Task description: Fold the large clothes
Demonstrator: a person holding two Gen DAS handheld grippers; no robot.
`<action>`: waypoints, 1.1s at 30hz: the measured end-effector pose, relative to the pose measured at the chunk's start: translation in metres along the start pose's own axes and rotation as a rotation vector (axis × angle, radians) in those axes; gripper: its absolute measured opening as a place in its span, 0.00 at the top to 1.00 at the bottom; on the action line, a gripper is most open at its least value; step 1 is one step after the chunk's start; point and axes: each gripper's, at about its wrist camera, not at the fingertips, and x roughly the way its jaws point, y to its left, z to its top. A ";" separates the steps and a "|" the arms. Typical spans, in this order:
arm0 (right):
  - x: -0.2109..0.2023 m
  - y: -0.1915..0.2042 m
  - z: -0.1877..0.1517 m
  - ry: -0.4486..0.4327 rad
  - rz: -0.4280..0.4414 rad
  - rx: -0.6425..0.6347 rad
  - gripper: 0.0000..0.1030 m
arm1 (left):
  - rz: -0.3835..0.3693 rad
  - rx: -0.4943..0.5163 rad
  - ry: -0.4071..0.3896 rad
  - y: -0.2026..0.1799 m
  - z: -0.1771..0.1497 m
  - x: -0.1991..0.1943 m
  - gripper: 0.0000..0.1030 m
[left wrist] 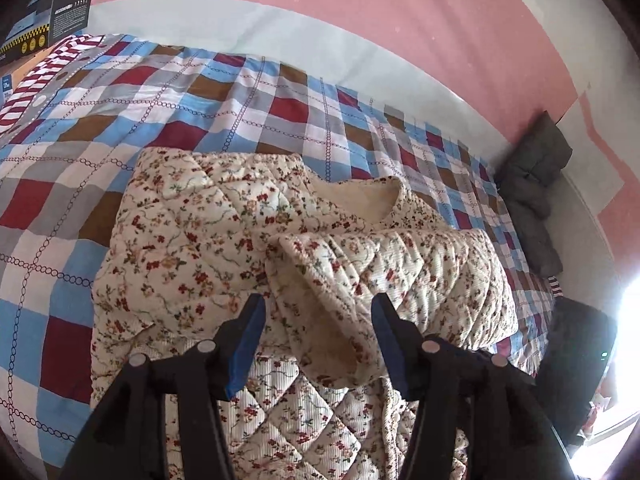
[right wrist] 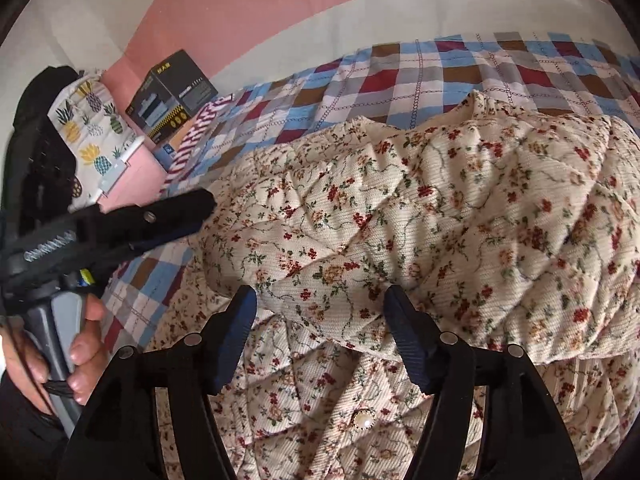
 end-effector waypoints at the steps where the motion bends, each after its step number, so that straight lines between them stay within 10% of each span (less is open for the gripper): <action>1: -0.008 -0.003 -0.002 -0.014 -0.004 0.007 0.35 | -0.004 -0.004 0.017 0.002 -0.001 0.008 0.44; 8: -0.062 -0.048 -0.015 -0.102 -0.115 0.061 0.35 | -0.006 -0.034 0.110 0.006 -0.006 0.059 0.45; 12: -0.082 -0.082 -0.017 -0.137 -0.174 0.136 0.35 | -0.007 0.017 0.088 -0.003 -0.001 0.059 0.81; 17: -0.107 -0.100 -0.013 -0.211 -0.262 0.159 0.35 | 0.045 0.178 -0.085 -0.028 0.031 0.021 0.83; 21: -0.113 -0.113 -0.004 -0.261 -0.313 0.189 0.36 | 0.066 0.132 0.014 -0.007 0.042 0.054 0.82; 26: -0.066 -0.143 0.005 -0.130 -0.447 0.199 0.82 | 0.070 0.077 0.028 0.017 0.026 0.087 0.77; 33: -0.029 -0.159 -0.004 -0.038 -0.497 0.171 0.87 | 0.063 0.120 -0.021 0.023 0.015 0.101 0.74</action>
